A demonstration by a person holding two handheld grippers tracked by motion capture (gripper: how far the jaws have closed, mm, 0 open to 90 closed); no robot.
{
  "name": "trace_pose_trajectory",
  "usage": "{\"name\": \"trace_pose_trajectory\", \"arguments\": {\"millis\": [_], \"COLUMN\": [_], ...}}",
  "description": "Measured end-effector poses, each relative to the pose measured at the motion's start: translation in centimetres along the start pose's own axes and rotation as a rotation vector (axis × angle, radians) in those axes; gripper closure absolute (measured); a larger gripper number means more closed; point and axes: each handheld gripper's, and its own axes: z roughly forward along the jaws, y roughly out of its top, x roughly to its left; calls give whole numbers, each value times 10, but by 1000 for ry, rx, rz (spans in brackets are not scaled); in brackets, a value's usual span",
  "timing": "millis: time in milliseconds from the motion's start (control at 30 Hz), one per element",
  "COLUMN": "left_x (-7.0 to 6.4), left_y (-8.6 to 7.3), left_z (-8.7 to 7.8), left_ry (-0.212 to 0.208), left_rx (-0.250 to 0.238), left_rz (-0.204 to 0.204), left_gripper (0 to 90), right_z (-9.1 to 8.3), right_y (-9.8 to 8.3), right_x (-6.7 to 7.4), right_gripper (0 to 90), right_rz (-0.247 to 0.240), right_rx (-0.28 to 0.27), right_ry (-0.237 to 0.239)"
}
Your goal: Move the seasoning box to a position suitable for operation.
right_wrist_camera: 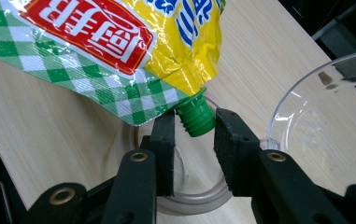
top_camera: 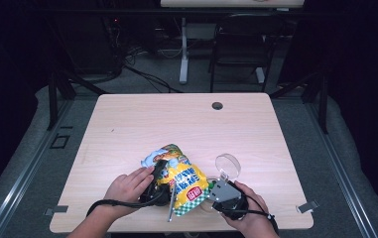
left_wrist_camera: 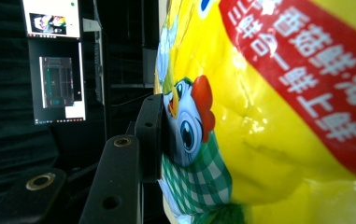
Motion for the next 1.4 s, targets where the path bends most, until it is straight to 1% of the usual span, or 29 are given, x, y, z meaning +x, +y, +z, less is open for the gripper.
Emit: {"name": "trace_pose_trajectory", "arguments": {"millis": [33, 67, 100, 167, 200, 233, 300, 367, 400, 433, 467, 500, 567, 600, 733, 800, 867, 900, 933, 967, 1067, 1100, 1133, 1167, 1200, 1300, 1333, 1367, 1400], "left_x": [1, 1, 1, 0, 0, 1, 0, 1, 1, 2, 1, 1, 2, 2, 2, 1, 2, 2, 2, 3, 3, 5, 5, 5, 5, 6, 6, 6, 6], "left_y": [1, 1, 0, 0, 1, 1, 1, 1, 1, 1, 1, 2, 2, 2, 2, 2, 2, 2, 2, 2, 2, 3, 3, 3, 2, 2, 3, 3, 3], "left_z": [-1, -1, 0, 1, 1, 1, 1, 1, 1, 1, 0, 0, 0, 0, 0, 1, 0, 0, 0, 0, 0, -1, -1, -2, -2, -2, -2, -3, -2], "left_ry": [-18, -18, -7, -5, -8, -12, -10, -6, -6, -9, -7, -6, -6, -11, -16, -8, -8, -6, -5, -3, 7, -8, -8, -11, -2, 4, 3, -8, 9], "left_rx": [19, 19, 5, 2, 5, 8, 7, 4, 4, 4, 2, 0, 1, 4, 5, -2, -1, 0, 0, 1, -5, 12, 12, 23, 14, 11, 12, 25, 15], "left_rz": [3, 3, 2, -5, -3, 3, 3, 9, 9, 11, 7, 6, 7, 12, 21, 29, 36, 43, 44, 47, 46, 46, 46, 41, 43, 51, 52, 50, 61], "left_gripper": [629, 629, 629, 629, 629, 629, 629, 629, 629, 629, 629, 630, 629, 629, 630, 629, 629, 630, 630, 630, 630, 630, 630, 630, 630, 630, 630, 630, 630], "right_z": [1, 1, 0, 1, 1, 1, 1, 3, 3, 3, 2, 3, 2, 3, 5, 6, 6, 7, 7, 7, 6, 6, 6, 6, 6, 6, 6, 6, 6], "right_y": [0, 0, 0, 1, 2, 2, 2, 3, 3, 3, 4, 3, 5, 4, 3, 3, 3, 3, 3, 3, 4, 4, 4, 4, 4, 4, 4, 3, 3], "right_x": [1, 1, 0, 2, 2, 4, 5, 9, 9, 12, 13, 14, 15, 16, 19, 20, 21, 23, 23, 23, 23, 24, 24, 24, 24, 24, 24, 24, 25], "right_gripper": [692, 692, 692, 693, 693, 694, 694, 693, 693, 687, 688, 688, 687, 687, 682, 683, 684, 690, 690, 711, 716, 720, 720, 722, 723, 725, 725, 726, 727], "right_rz": [-5, -5, -19, -38, -56, -86, -92, -147, -147, -181, -204, -207, -243, -238, -256, -277, -281, -295, -295, -297, -296, -298, -298, -302, -303, -298, -295, -296, -294], "right_rx": [-1, -1, 8, 4, 9, 19, 16, 14, 14, 5, 19, 10, 32, 18, 20, 19, 17, 19, 19, 16, 18, 15, 15, 12, 9, 0, -1, -3, -6], "right_ry": [-1, -1, -7, -13, -18, -32, -34, -56, -56, -77, -80, -86, -106, -100, -104, -107, -111, -115, -115, -113, -118, -122, -122, -128, -130, -128, -129, -129, -129]}}
